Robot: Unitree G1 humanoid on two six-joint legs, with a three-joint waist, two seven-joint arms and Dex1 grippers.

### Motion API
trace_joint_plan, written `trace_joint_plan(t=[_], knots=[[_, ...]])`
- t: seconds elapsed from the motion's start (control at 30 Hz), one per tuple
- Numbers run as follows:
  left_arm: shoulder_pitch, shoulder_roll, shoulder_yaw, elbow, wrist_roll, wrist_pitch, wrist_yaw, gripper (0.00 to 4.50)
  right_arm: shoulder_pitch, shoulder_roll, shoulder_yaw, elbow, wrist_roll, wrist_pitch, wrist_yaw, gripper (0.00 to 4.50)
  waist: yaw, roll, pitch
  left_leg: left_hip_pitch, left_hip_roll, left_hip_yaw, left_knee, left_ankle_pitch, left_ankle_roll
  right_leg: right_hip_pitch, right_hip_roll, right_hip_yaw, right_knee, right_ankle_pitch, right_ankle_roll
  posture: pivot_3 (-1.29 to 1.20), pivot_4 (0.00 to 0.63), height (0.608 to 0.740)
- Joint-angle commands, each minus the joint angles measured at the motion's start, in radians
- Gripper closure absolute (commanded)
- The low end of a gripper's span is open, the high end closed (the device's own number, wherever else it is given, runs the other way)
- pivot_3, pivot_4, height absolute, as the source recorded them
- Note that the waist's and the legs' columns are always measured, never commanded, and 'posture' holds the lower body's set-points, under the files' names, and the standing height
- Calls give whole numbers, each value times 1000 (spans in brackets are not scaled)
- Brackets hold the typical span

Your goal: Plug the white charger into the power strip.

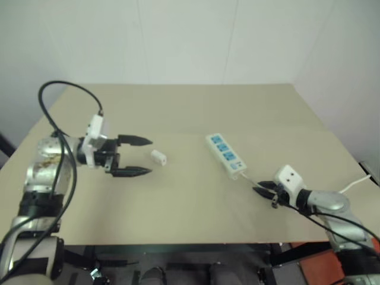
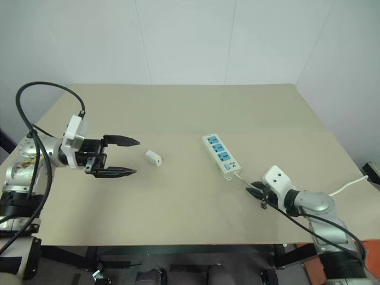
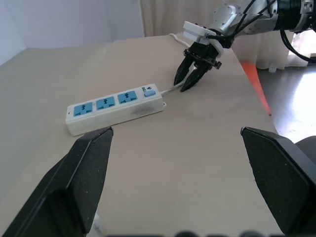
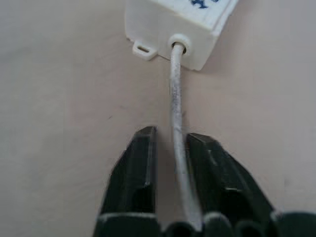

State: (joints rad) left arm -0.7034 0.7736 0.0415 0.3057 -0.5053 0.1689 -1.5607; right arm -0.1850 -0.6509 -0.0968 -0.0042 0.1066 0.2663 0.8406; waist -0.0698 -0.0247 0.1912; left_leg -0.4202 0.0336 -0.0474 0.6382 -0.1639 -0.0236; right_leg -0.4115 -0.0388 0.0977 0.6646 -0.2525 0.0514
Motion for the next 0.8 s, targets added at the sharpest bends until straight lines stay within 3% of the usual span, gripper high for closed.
trace_joint_plan(t=[0.03, 0.2, 0.23, 0.43, 0.8], knots=[[-21, -6, 10, -25, -12, 22, -2, 0, 37, 52, -71, -139, 58, 40, -103, 1849, 1, 0, 0, 0, 0, 0, 0, 0, 0, 0, 0, 0, 0, 0, 0, 0, 150, 740], [-43, -1, -18, -4, 11, 28, -43, 0, 86, 231, -100, -252, 89, 7, -286, 196, 3, 0, 0, -1, 0, -1, 0, 0, 0, 0, 0, 0, -1, 0, 0, 0, 150, 740], [-51, -2, -19, 6, 14, 24, -47, 0, 86, 248, -99, -256, 90, 9, -303, 45, 3, 0, 0, -1, 0, -1, 0, 0, 0, 0, 0, -1, -1, 0, 0, 0, 150, 740], [-94, -32, -31, 55, 31, -2, -52, 0, 37, 357, -65, -201, 20, -50, -463, 45, 4, 0, 0, -1, 0, -1, 0, 0, 0, 0, 0, -1, -1, 0, 0, 0, 150, 740], [-49, -39, 0, 28, 24, -12, -43, 0, -13, 390, -45, -124, 105, -107, -401, 45, 2, 0, 0, -2, 0, -1, 0, 0, 0, -1, 0, -1, -1, 0, 0, 0, 150, 740]])
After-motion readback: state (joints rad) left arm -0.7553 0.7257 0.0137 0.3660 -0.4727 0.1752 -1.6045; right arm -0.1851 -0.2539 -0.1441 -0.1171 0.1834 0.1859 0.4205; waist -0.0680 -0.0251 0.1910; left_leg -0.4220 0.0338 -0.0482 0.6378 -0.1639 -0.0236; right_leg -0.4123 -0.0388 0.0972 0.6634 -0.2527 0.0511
